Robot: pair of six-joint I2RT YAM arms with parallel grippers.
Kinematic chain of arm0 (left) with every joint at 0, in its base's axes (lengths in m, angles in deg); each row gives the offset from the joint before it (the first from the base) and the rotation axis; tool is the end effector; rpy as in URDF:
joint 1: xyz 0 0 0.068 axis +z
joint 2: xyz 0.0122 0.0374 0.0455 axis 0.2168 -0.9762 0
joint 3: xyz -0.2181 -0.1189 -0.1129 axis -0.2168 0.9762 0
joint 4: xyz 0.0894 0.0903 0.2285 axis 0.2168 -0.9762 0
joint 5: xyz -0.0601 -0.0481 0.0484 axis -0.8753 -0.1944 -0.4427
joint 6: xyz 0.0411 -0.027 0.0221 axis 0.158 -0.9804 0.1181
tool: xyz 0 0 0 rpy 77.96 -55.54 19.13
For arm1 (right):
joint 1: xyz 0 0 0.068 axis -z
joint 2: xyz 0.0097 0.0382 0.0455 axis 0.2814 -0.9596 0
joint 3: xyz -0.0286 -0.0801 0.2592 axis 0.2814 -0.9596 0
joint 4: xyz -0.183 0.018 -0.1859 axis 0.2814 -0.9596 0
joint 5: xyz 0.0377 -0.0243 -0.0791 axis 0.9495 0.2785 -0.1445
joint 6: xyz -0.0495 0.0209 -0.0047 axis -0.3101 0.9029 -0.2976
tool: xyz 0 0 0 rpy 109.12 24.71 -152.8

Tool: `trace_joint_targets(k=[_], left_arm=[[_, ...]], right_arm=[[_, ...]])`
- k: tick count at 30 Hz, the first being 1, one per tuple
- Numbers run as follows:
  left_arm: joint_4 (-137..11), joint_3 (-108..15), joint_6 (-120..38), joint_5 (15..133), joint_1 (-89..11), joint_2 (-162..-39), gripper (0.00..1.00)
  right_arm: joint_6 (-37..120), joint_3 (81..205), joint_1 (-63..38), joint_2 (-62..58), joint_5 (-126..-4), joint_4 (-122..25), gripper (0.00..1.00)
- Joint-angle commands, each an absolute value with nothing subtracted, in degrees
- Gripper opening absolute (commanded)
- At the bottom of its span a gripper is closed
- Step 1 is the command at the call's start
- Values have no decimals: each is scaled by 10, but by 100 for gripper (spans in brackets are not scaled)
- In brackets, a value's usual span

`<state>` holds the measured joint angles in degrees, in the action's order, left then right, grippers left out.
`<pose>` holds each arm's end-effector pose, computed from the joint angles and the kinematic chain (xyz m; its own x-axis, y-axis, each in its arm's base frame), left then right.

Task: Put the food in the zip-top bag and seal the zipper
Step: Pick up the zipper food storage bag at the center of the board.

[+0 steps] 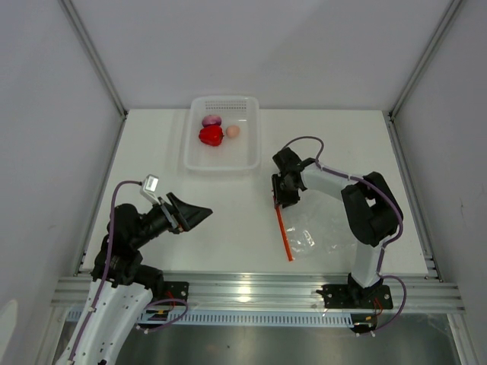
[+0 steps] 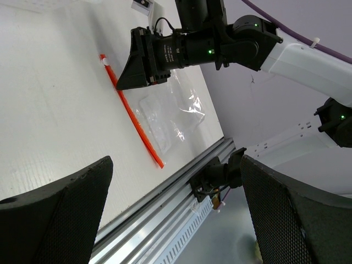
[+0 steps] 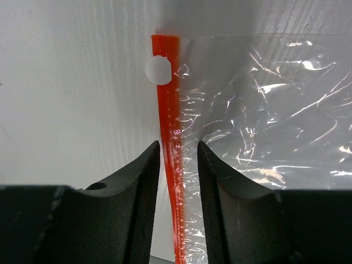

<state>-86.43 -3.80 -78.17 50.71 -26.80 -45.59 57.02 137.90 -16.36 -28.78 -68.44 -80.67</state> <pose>0.0983 -0.0444 0.2826 -0.6634 -0.4887 -0.5666 0.3190 0.5002 -0.8050 0.3102 0.2022 0.1616 -0.9434 -0.1551 -0.2933 -0.2171 0.9570 0.1924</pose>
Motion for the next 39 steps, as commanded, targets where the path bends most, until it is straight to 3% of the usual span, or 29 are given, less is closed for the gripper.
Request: trace_joint_targets(k=[1,7,17,25,29,39], left_arm=[[-841,-38,-784,499,-269,-458,99],[-844,-37,-786,499,-269,-452,99],[-844,-35,-786,500,-269,-450,99],[-840,-32,-779,496,-269,-471,99],[-831,-32,-770,491,-282,-501,96],[-739,-32,-761,550,-447,-608,80]], right_arm=[[561,1363,-159,-288,-684,-803,36],[561,1367,-164,-296,-696,-807,34],[562,1364,-169,-301,-711,-808,21],[561,1382,-185,-303,-759,-830,4],[567,1387,-192,-295,-767,-836,0],[602,1402,-201,-153,-685,-863,0]])
